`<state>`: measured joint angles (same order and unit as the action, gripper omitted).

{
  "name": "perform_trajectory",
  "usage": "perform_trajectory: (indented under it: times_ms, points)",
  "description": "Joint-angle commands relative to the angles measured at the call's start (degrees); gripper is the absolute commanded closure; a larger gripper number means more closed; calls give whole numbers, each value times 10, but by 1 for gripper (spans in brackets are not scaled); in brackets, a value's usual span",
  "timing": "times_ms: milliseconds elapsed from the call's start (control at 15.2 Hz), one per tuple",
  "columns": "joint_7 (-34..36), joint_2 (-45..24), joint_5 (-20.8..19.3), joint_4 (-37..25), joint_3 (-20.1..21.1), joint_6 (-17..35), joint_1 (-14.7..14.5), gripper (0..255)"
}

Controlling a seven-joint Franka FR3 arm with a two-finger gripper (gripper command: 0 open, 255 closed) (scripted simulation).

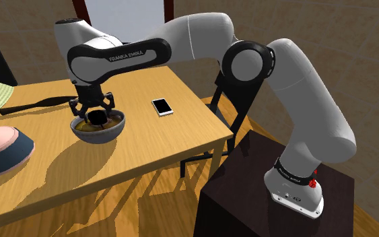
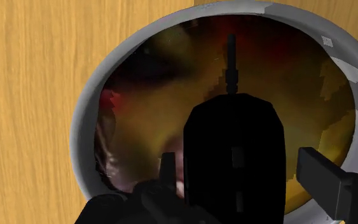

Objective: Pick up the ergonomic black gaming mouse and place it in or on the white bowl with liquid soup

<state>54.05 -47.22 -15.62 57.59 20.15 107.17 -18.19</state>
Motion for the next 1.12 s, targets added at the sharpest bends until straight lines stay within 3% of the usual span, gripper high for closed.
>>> perform_trajectory:
  times_ms: [0,264,528,1056]
  points:
    - [0,0,0,0,0,0,0,0]
    - [0,0,0,0,0,0,0,0]
    - [-7,10,4,-57,2,-65,-8,0]
    - [-7,10,4,-57,2,-65,-8,0]
